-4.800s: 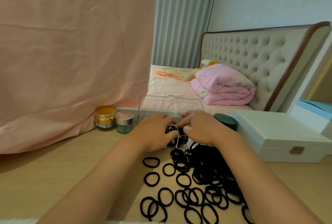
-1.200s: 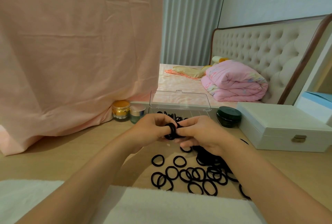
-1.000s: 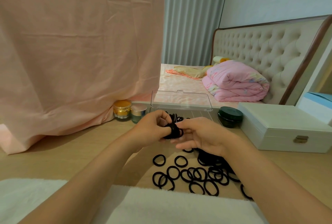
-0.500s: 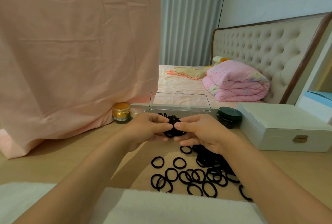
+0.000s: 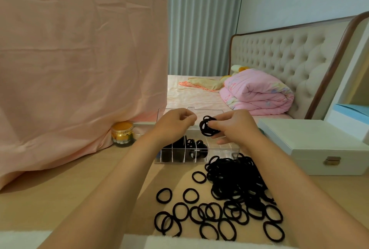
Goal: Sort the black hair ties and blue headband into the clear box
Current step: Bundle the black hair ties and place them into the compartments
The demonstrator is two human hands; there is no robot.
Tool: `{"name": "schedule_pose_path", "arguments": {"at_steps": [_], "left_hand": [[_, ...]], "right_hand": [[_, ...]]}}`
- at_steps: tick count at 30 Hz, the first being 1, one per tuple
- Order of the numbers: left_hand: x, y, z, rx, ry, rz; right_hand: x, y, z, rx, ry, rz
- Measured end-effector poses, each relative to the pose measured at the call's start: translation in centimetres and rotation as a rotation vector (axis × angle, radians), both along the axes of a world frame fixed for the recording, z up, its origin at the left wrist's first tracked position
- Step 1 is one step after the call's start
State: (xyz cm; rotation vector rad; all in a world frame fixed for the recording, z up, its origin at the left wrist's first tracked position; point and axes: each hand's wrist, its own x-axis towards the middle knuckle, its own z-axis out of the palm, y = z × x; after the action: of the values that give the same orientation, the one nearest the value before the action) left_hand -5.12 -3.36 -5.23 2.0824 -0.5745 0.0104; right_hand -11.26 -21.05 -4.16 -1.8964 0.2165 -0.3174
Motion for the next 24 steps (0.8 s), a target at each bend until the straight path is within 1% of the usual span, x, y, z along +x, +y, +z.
{"name": "schedule_pose_path", "arguments": {"at_steps": [3,7,11,17,19,21,24], "left_hand": [[1.4,-0.2,-2.2,0.179,-0.064,0.008],[2.7,0.2,-4.5,0.306,-0.173,0.046],[3.1,0.6,-4.7,0.272,-0.205,0.030],[3.1,0.7,-4.9,0.266,-0.233,-0.003],[2.9,0.8,-4.7,0.266,-0.255,-0.012],[2.5,0.8,-4.6,0.277,-0.280,-0.027],[2.3,0.7,-4.3,0.298,-0.308,-0.041]], "right_hand": [[1.9,0.3,-0.8,-0.224,0.044,-0.027],[4.3,1.1,-1.6,-0.553,0.030,-0.003],[6.2,1.9,-2.1,-0.818,0.135,0.048],[7.0,2.5,-2.1,-1.117,0.297,0.136],[6.8,2.3,-1.6,-1.107,0.332,0.191],[6.5,1.9,-0.9,-1.020,0.346,0.252],[5.5,1.1,0.1,-0.892,0.293,0.303]]}}
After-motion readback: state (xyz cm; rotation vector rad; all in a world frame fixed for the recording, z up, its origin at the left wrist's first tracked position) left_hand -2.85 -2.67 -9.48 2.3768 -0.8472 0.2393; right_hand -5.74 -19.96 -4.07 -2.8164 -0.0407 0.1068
